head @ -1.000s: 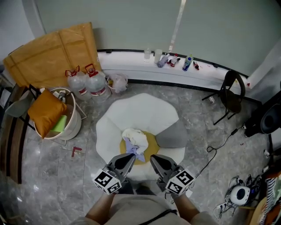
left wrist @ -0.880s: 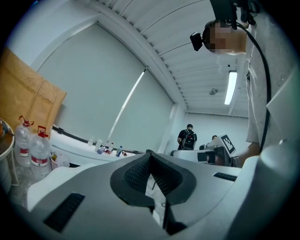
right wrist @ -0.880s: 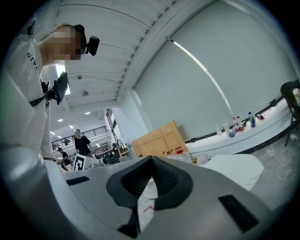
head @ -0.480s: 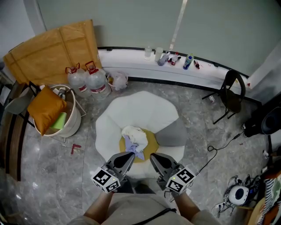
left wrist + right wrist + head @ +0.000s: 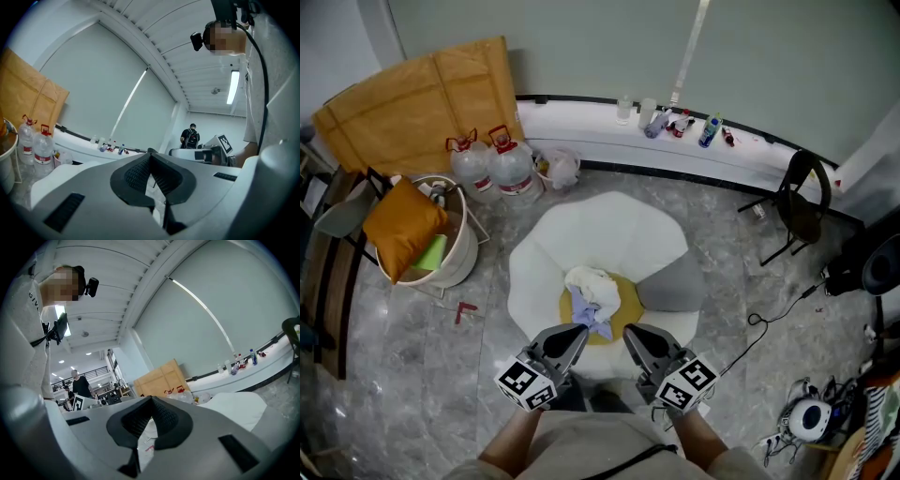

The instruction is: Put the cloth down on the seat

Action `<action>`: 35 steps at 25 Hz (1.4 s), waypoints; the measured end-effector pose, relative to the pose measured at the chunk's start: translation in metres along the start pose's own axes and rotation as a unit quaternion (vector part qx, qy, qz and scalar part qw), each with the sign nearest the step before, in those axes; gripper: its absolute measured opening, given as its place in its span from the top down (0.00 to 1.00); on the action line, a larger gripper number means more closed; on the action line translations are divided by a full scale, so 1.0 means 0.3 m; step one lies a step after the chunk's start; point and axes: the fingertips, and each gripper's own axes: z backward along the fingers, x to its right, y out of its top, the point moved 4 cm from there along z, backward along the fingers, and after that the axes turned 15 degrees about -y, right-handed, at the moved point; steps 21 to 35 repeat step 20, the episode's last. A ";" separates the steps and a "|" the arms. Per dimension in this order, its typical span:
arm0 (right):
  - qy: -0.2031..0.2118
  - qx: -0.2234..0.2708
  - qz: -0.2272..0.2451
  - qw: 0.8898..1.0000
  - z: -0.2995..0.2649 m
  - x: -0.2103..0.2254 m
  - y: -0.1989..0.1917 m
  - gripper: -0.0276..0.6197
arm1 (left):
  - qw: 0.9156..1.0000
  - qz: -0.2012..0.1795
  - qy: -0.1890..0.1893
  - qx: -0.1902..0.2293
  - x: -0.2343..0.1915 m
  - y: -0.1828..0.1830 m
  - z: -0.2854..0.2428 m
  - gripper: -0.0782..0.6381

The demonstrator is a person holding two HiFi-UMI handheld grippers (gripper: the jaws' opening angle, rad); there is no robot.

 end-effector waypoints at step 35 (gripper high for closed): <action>-0.005 0.000 -0.021 1.000 -0.012 0.035 -0.011 0.93 | 1.000 0.006 0.003 -0.003 -0.017 -0.010 -0.017 0.87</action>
